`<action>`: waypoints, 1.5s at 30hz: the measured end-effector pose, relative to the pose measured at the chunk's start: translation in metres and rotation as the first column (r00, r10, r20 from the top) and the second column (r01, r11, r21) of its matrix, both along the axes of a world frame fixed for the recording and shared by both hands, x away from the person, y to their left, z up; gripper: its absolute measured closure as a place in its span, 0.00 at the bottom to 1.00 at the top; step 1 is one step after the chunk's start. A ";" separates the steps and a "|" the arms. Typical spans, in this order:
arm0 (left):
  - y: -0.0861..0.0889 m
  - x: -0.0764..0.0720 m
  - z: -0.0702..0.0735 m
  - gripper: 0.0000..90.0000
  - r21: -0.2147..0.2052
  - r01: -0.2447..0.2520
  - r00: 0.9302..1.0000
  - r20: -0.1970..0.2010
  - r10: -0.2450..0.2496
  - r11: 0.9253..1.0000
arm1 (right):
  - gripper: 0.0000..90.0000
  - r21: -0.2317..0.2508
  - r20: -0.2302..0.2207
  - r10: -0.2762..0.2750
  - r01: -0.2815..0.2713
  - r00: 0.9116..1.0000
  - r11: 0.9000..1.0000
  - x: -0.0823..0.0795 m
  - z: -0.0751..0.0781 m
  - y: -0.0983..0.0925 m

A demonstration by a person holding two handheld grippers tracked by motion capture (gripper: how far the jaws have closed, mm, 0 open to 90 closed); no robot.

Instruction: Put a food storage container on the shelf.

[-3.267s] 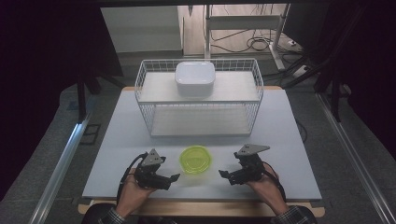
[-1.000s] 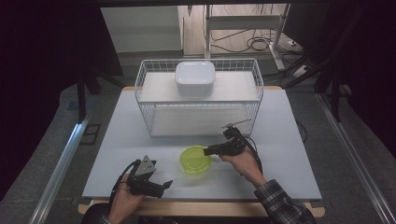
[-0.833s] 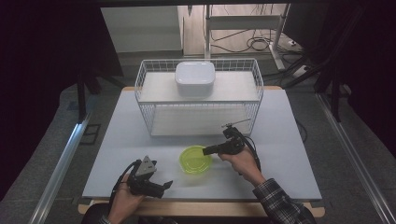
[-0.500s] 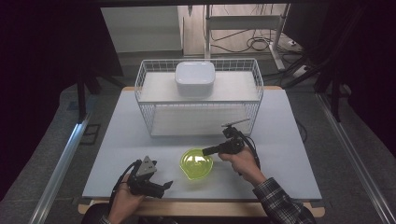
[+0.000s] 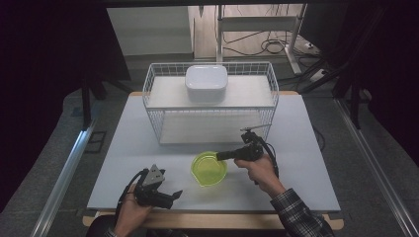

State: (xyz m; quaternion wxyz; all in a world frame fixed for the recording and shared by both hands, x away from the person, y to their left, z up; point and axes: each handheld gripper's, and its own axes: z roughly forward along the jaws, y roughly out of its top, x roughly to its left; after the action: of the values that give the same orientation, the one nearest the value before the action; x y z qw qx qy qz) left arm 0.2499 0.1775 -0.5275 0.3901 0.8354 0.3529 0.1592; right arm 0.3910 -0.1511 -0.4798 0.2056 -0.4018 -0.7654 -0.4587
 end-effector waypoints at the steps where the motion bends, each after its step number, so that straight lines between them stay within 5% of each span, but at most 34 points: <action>1: 0.000 0.000 0.000 0.05 0.000 0.000 1.000 0.000 0.000 1.000 | 0.91 0.007 0.004 -0.003 0.003 1.000 1.000 0.000 0.003 -0.001; 10: 0.000 0.000 0.000 0.05 -0.001 -0.002 1.000 0.003 0.002 1.000 | 0.91 0.078 0.039 -0.030 0.027 0.999 0.997 -0.001 0.030 -0.014; 23: 0.001 0.000 0.001 0.05 0.000 -0.003 1.000 0.005 0.003 1.000 | 0.91 0.116 0.063 -0.072 0.065 0.995 0.991 0.005 0.067 -0.021; 45: 0.002 0.001 0.001 0.05 -0.007 -0.009 1.000 0.003 0.009 1.000 | 0.91 0.194 0.134 -0.154 0.127 0.979 0.973 0.024 0.147 -0.023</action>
State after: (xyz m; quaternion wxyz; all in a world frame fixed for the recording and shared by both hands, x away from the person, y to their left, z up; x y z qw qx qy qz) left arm 0.2507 0.1796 -0.5269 0.3930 0.8320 0.3568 0.1610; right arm 0.4148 -0.1742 -0.3327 0.1515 -0.3990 -0.7023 -0.5698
